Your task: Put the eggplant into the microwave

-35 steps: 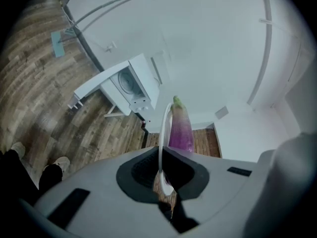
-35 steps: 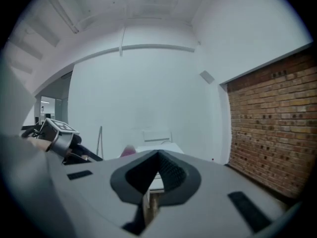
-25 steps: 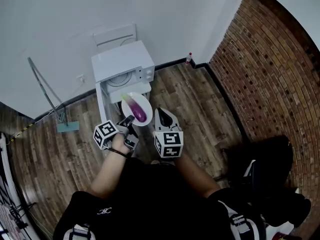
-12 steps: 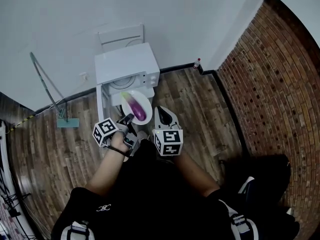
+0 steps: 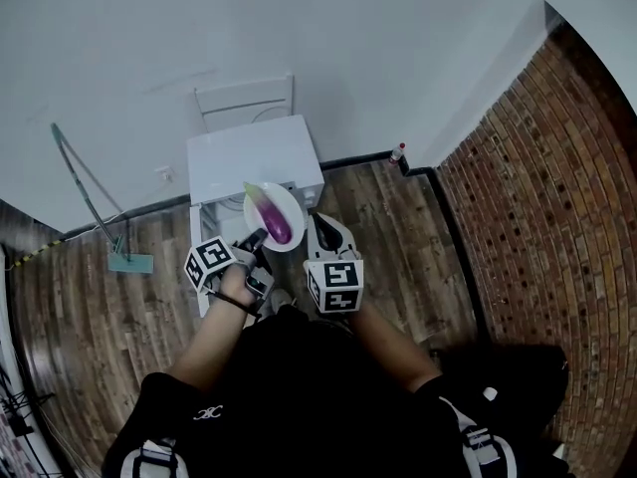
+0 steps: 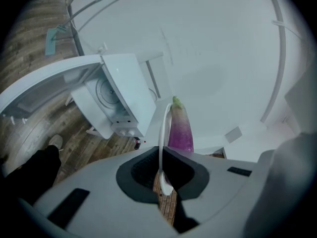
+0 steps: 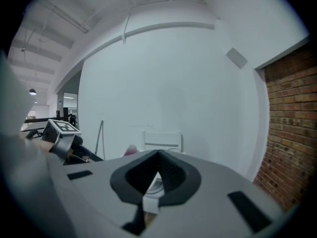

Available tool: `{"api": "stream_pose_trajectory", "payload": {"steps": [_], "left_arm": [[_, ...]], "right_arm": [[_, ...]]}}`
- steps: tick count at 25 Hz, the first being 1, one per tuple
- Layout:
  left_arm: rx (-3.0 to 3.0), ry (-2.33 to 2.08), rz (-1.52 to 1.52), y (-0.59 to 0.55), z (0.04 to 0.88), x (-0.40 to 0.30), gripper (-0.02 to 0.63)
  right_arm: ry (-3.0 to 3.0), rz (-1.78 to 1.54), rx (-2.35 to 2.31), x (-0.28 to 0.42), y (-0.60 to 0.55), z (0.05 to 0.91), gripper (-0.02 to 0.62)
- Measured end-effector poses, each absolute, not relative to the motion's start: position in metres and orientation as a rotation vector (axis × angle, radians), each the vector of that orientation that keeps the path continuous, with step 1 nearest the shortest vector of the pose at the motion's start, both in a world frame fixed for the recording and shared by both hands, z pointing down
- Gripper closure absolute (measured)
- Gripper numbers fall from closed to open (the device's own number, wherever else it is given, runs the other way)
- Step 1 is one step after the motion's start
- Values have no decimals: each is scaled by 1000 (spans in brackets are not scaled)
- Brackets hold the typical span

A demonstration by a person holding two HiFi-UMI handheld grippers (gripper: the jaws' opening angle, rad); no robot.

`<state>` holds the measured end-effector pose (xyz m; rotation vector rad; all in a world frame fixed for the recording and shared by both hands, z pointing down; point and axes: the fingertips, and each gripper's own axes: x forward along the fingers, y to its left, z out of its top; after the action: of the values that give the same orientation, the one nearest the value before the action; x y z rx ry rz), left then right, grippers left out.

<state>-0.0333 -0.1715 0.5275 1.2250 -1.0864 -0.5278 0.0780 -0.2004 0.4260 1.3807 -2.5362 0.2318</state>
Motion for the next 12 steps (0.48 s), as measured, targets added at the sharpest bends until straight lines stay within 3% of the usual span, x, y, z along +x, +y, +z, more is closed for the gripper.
{"api": "stream_pose_trajectory", "payload": {"steps": [12], "left_arm": [[1200, -1164, -633, -246, 528, -80, 591]], "right_arm": [[-2575, 272, 1161, 20, -291, 442, 588]]}}
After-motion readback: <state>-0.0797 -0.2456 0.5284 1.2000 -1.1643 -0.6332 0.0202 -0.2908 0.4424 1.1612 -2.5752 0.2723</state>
